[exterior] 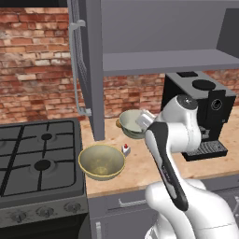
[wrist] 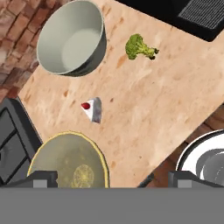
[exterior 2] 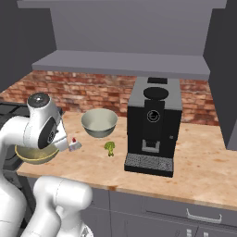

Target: Pick both bowls and place them on the counter. Then place the cake in one bowl and place the broccoli in the other bowl.

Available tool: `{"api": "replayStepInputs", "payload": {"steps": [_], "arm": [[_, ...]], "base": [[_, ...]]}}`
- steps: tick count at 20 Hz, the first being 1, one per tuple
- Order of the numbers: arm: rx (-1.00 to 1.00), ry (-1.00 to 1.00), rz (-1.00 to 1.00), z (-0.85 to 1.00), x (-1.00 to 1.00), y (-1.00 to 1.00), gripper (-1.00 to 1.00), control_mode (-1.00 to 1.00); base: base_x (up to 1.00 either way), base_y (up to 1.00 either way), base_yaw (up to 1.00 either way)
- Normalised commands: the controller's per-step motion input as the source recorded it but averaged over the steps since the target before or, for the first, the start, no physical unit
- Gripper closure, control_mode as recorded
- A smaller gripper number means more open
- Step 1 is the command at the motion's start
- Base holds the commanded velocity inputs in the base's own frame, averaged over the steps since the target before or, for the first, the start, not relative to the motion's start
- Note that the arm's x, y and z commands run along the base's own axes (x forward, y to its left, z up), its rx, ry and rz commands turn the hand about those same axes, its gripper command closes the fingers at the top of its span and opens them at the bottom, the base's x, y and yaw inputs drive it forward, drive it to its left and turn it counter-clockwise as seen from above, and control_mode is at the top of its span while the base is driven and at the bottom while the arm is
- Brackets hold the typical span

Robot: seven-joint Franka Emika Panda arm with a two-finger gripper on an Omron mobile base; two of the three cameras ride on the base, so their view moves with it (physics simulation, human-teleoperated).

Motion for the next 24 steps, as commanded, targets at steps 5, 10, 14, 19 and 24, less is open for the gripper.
{"api": "replayStepInputs", "payload": {"steps": [5,10,14,19,24], "arm": [[-0.09,0.05,0.30,-0.32,0.31,0.47,-1.00,-1.00],[-0.06,0.01,0.03,-0.31,0.22,0.07,-1.00,-1.00],[-0.05,0.06,0.00,-0.18,0.40,0.01,-1.00,-1.00],[-0.04,0.15,0.01,-0.20,0.46,0.00,-1.00,-1.00],[-0.01,0.13,0.02,-0.13,0.48,0.00,-1.00,-1.00]], "base": [[0.00,0.00,0.00],[0.00,0.00,0.00],[0.00,0.00,0.00],[0.00,0.00,0.00],[0.00,0.00,0.00]]}}
